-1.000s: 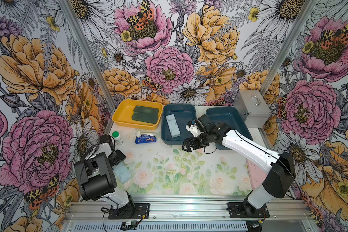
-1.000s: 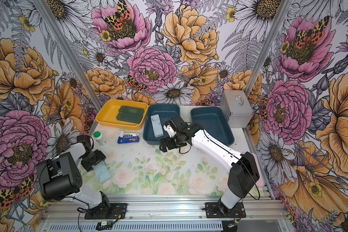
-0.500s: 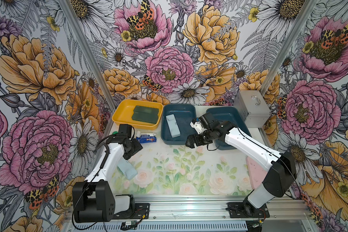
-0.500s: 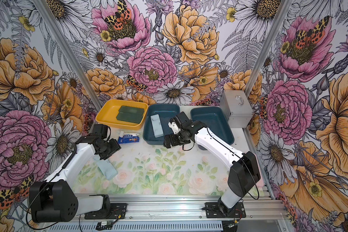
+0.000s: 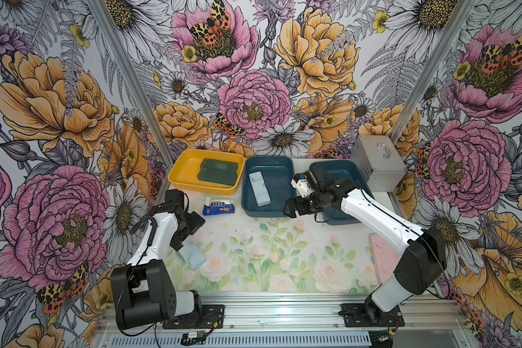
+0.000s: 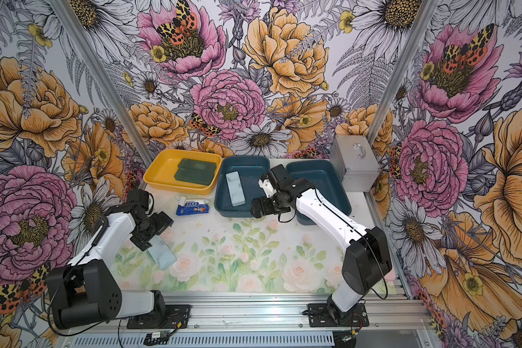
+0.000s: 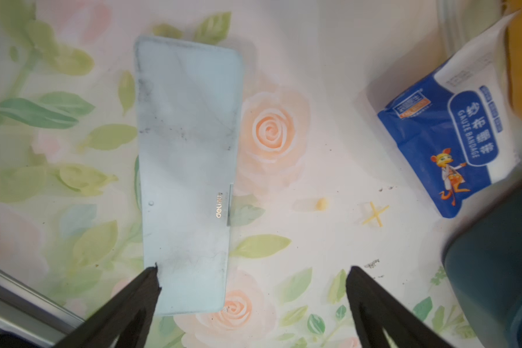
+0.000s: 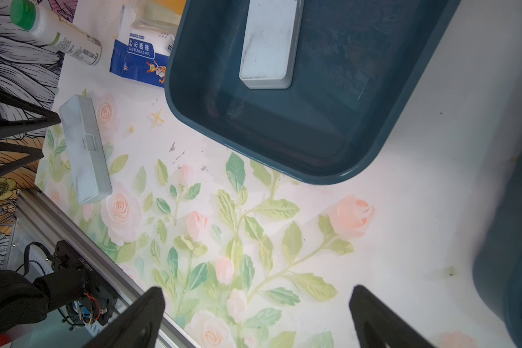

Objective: Place the pencil cases by color into the storage box
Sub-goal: Pick up the pencil case from the center of the board.

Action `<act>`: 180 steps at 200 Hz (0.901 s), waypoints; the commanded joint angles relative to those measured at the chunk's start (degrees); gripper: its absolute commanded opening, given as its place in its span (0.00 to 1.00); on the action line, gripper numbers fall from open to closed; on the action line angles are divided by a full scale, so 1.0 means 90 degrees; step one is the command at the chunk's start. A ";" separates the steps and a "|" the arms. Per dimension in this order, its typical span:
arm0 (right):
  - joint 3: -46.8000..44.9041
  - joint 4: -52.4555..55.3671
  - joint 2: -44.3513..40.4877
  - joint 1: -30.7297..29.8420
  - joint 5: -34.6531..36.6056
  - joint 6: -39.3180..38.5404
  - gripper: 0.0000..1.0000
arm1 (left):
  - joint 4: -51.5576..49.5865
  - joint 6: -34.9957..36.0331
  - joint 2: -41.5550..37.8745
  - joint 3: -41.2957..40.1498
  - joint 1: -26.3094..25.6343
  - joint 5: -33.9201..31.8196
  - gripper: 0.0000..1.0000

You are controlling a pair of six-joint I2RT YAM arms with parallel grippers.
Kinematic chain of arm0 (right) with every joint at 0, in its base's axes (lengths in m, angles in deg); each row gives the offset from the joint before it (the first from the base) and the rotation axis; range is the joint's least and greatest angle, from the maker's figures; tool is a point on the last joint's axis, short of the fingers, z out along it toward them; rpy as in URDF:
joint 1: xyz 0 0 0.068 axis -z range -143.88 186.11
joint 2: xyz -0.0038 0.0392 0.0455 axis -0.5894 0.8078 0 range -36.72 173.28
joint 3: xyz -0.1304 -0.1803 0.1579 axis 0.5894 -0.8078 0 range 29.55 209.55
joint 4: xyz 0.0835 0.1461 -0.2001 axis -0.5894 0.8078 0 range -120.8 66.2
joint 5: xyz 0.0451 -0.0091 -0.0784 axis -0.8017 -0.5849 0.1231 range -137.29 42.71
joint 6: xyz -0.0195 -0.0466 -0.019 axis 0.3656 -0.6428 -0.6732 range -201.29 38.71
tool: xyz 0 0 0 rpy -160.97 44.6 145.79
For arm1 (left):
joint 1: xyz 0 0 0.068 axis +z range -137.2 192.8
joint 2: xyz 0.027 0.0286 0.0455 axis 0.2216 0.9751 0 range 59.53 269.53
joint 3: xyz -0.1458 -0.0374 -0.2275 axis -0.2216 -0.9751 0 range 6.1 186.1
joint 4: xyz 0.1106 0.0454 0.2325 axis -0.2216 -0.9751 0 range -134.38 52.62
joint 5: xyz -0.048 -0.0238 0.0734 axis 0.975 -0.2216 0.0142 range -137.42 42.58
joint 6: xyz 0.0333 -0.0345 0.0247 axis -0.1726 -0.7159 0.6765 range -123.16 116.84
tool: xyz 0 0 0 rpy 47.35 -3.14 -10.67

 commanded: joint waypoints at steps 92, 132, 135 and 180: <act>-0.0489 -0.0047 -0.0301 0.0034 -0.0035 -0.0432 0.99 | 0.1188 0.1302 0.1433 -0.0079 0.0355 -0.0504 0.99; -0.0598 -0.0043 -0.0397 0.0042 -0.0069 -0.0363 0.99 | 0.1459 0.1285 0.1790 -0.0309 0.0285 -0.0336 0.98; -0.0599 -0.0044 -0.0398 0.0046 -0.0076 -0.0355 0.99 | 0.1492 0.1286 0.1805 -0.0329 0.0273 -0.0311 0.97; -0.0611 -0.0037 -0.0407 0.0066 -0.0155 -0.0287 0.99 | 0.1673 0.1267 0.2019 -0.0446 0.0129 -0.0256 0.87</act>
